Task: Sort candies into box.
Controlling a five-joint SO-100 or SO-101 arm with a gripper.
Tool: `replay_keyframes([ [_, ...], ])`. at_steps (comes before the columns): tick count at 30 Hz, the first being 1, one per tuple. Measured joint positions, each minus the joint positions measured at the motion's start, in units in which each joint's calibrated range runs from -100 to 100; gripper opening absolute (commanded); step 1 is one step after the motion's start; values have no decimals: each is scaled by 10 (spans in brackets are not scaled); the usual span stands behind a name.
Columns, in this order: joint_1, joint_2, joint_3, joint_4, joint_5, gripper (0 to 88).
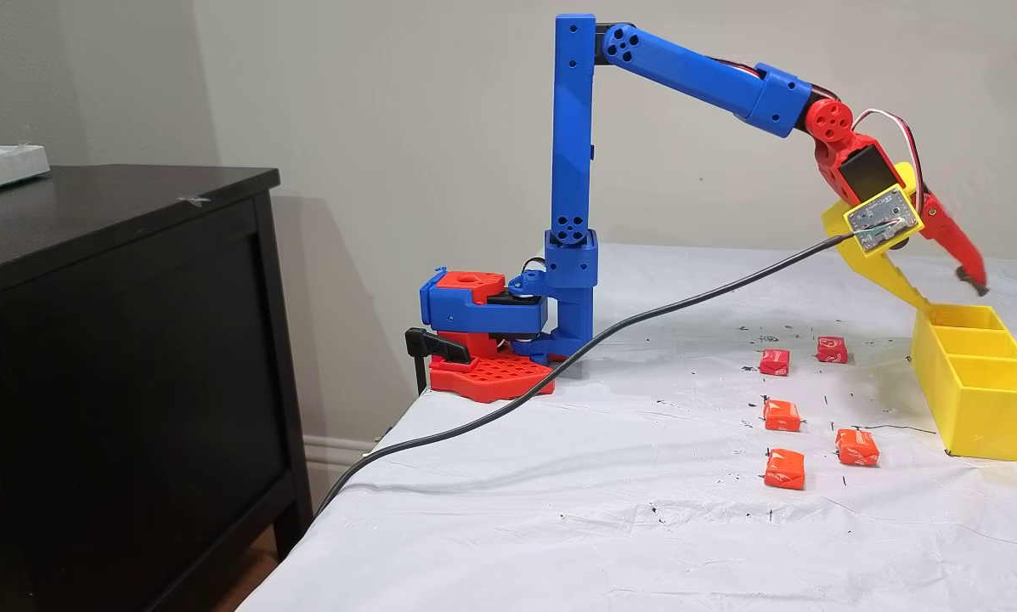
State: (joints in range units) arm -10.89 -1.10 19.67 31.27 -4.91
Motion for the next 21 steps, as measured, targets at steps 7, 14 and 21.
replay_keyframes([
  [7, 0, 1, 0, 0, 0, 166],
  [14, 0, -19, -4, 30, 0, 2],
  [21, 19, -62, -61, 109, -10, 2],
])
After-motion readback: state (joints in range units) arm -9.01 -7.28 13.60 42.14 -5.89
